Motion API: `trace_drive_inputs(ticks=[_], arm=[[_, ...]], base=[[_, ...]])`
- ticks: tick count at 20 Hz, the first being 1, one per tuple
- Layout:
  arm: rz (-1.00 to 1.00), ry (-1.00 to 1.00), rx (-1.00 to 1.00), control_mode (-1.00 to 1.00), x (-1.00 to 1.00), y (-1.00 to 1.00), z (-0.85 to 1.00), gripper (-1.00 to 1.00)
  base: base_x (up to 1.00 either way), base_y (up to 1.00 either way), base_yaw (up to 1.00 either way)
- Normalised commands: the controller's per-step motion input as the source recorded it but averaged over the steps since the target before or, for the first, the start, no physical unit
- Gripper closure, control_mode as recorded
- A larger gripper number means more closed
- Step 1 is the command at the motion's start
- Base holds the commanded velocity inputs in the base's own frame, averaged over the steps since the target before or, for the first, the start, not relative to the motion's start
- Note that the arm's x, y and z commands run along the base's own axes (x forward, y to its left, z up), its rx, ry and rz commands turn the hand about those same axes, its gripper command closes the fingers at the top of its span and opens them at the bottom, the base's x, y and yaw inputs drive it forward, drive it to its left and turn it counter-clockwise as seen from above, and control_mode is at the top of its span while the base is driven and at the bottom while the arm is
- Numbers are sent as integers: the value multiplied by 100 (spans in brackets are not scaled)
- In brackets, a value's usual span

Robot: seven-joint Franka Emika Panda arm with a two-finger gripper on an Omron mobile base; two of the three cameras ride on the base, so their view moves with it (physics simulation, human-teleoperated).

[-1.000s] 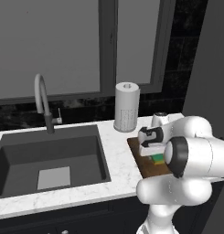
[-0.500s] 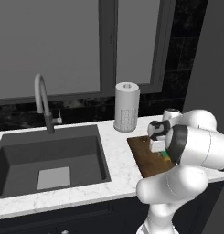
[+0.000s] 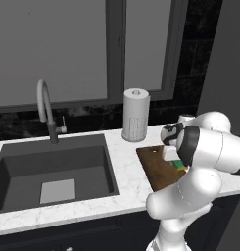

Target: Pick up the sponge from the counter and clean the cutting board by briefly scrubbing or pressing down on the cutting board. Once finished, release the sponge.

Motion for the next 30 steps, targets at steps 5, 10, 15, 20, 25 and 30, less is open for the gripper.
trace_drive_inputs(ticks=[5, 10, 15, 20, 25, 30], arm=[[0, -10, 4, -100, 32, 0, 17, 100], [0, -9, 0, -100, 11, 17, -31, 100], [0, -6, -5, -100, 0, 41, -83, 100], [0, -15, 1, -100, 4, 33, 2, 100], [0, -12, 0, -100, 22, 41, 0, 100], [0, -1, 0, -100, 43, 52, -52, 100]], base=[[0, 0, 0], [0, 0, 0], [0, 0, 0], [0, 0, 0], [0, 0, 0], [0, 0, 0]])
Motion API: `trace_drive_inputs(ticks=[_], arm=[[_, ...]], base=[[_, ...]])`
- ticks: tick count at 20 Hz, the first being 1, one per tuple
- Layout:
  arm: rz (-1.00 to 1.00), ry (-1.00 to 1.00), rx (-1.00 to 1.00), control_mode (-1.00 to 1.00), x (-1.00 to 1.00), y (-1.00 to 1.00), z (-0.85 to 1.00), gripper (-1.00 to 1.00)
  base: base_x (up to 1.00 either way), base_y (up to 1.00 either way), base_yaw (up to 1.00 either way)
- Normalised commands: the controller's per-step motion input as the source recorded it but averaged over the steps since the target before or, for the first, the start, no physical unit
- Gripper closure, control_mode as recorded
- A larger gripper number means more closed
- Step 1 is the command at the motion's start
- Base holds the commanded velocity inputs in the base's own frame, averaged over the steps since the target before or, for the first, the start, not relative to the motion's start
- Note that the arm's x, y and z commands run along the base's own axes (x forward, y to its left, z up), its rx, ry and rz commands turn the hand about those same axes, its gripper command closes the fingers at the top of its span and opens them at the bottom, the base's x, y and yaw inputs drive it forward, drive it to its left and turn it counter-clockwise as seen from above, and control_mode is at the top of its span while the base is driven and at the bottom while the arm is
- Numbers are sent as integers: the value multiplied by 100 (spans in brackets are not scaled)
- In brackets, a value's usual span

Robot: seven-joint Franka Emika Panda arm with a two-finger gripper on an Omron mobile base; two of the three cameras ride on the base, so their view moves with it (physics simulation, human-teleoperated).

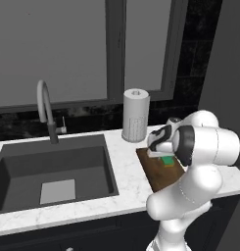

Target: Pick up the sponge from the counter and clean the cutting board by briefly scrubbing or pressing down on the cutting board. Once finished, release the sponge.

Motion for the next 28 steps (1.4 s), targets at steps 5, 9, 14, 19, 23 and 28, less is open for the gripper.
trace_drive_inputs(ticks=[5, 9, 14, 19, 23, 28], arm=[[0, 2, 0, -100, 14, 35, -37, 100], [0, 0, 0, -100, -1, 60, 0, 100], [0, 0, 0, -100, 0, 58, -25, 100], [0, 0, -1, -100, -1, 41, -86, 100], [0, 0, 0, -100, 0, 49, -29, 100], [0, 1, 0, -100, 0, 55, -2, 100]], base=[[0, 0, 0], [0, 0, 0], [0, 0, 0], [0, 0, 0], [0, 0, 0], [0, 0, 0]])
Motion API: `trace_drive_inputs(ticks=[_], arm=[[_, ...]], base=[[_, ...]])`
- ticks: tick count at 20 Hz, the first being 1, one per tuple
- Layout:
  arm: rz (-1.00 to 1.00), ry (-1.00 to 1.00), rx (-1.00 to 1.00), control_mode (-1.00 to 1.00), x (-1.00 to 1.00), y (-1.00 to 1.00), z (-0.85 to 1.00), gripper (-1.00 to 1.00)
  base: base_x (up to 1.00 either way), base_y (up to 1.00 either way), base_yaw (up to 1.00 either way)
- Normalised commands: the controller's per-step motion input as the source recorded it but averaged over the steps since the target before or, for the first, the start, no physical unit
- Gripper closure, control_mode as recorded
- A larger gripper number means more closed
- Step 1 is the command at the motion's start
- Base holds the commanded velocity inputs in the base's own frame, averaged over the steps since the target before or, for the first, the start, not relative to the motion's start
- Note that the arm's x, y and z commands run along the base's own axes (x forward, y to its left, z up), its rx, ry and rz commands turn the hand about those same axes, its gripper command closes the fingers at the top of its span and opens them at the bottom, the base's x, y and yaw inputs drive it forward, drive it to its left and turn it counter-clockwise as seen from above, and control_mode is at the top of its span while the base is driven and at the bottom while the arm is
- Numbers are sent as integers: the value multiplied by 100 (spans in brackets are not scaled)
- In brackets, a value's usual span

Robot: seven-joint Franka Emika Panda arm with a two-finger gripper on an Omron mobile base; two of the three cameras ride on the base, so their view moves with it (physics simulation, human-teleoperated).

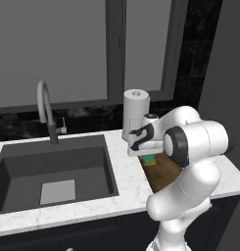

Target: Pick up the sponge from the counter and clean the cutting board by briefly scrubbing or pressing down on the cutting board. Once finished, release the sponge.

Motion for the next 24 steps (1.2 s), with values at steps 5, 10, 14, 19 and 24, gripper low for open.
trace_drive_inputs(ticks=[5, 10, 14, 19, 24], arm=[[0, 0, 0, -100, 6, 16, -37, 100], [0, 0, 0, -100, 9, 0, -76, 100], [0, 0, 5, -100, 46, 0, 9, 100], [0, 0, 2, -100, 92, 0, 6, 100], [0, 0, 0, -100, 22, 0, -50, 100]], base=[[0, 0, 0], [0, 0, 0], [0, 0, 0], [0, 0, 0], [0, 0, 0]])
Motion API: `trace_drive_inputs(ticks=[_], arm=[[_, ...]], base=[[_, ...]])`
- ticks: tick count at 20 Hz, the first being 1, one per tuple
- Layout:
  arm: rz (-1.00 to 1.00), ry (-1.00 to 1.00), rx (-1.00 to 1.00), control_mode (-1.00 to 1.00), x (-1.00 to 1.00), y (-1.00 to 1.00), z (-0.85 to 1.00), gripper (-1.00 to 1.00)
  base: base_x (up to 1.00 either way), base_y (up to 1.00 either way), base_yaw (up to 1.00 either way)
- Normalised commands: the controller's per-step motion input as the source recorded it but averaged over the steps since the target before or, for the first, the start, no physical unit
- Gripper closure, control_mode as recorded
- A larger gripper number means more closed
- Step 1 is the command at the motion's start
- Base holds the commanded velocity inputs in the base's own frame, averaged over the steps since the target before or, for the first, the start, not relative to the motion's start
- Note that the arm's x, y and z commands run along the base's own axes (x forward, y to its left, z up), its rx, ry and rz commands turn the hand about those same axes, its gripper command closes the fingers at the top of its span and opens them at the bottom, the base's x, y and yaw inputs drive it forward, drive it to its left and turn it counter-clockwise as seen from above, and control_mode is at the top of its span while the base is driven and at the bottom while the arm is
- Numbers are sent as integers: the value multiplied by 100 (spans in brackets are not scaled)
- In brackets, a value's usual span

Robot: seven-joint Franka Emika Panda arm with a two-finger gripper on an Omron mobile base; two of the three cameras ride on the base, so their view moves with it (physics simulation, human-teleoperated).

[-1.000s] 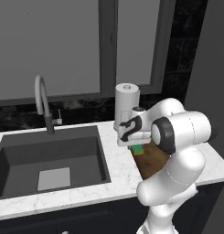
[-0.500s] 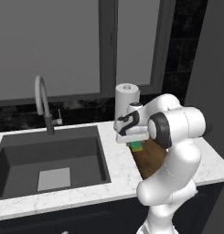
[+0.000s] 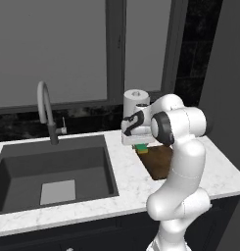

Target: Pick up the sponge from the counter and clean the cutting board by briefly scrubbing or pressing down on the cutting board. Once finished, release the sponge.

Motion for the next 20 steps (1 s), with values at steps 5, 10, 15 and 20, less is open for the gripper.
trace_drive_inputs(ticks=[5, 10, 15, 20], arm=[[0, 6, 0, -100, 0, -1, -77, 100], [0, -6, 1, -100, -9, -22, -8, 100], [0, -2, 2, -100, -16, -38, 0, 100], [0, 0, 0, -100, -14, -16, -37, 100]], base=[[0, 0, 0], [0, 0, 0], [0, 0, 0], [0, 0, 0]])
